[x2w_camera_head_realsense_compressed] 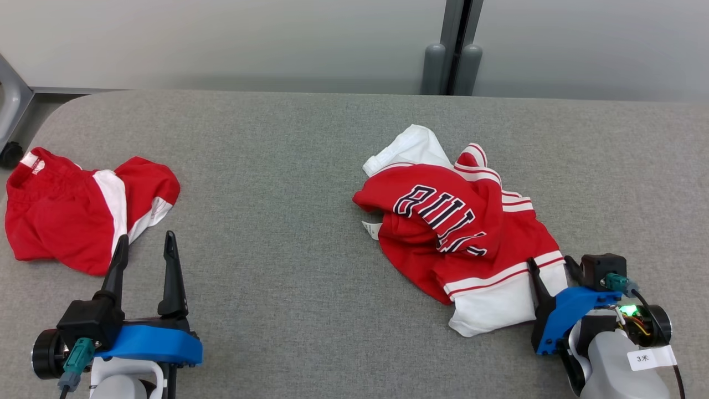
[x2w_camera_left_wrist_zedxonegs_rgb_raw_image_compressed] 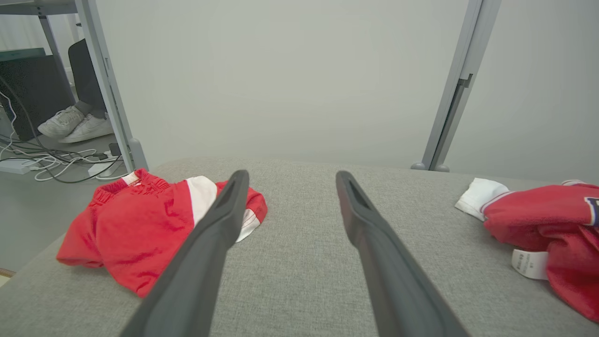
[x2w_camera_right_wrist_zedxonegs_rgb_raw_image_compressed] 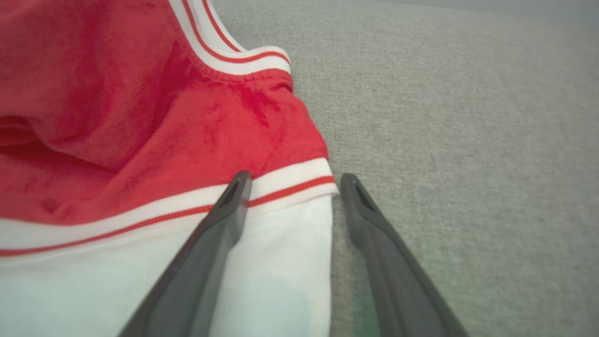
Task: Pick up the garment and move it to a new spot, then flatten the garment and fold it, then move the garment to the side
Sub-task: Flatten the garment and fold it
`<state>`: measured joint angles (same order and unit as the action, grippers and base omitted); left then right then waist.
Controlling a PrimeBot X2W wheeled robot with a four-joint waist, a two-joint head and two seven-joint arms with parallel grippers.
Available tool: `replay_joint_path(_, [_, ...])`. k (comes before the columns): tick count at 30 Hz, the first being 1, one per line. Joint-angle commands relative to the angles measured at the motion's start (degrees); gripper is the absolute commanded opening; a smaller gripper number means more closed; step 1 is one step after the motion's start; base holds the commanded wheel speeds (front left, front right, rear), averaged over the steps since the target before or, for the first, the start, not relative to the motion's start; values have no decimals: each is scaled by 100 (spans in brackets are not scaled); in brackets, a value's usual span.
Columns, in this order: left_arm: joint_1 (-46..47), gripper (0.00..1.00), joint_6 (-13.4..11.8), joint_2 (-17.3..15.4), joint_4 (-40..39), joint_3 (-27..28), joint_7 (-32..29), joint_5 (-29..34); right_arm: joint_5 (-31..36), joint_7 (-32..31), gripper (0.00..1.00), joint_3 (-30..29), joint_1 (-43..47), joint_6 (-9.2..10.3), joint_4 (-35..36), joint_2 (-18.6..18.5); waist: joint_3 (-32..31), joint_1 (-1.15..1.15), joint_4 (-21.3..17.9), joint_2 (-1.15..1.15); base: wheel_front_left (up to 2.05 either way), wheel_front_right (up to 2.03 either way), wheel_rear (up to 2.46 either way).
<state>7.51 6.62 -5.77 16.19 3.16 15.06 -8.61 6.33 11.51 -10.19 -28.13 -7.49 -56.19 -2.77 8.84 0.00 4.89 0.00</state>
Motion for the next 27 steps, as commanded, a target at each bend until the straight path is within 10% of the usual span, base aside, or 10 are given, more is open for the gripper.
replay_joint_path(1, [91, 100, 31, 4, 15, 27, 17, 23, -22, 52, 100, -6, -77, -1, -169, -21, -5, 0, 9, 0, 0, 0, 0])
replay_joint_path(5, [95, 100, 39, 26, 47, 42, 17, 45, -319, 127, 100, 240, -138, -2, -633, -6, -37, 0, 17, 0, 0, 0, 0])
replay_joint_path(6, [93, 100, 44, 33, 55, 43, 17, 51, -437, 155, 77, 358, -154, -3, -735, 10, -49, 0, 14, 0, 0, 0, 0])
replay_joint_path(7, [86, 100, 48, 35, 64, 50, 17, 55, -536, 171, 28, 478, -183, -8, -804, 23, -62, 0, 4, 0, 0, 0, 0])
replay_joint_path(8, [77, 100, 51, 38, 72, 58, 17, 57, -627, 205, 0, 580, -218, -8, -848, 24, -74, 0, -12, 0, 0, 0, 0])
replay_joint_path(27, [-96, 100, 79, 123, 42, 198, 17, 118, -698, 376, 0, -177, -231, 0, 30, -978, -209, 0, -305, 0, 0, 0, 0])
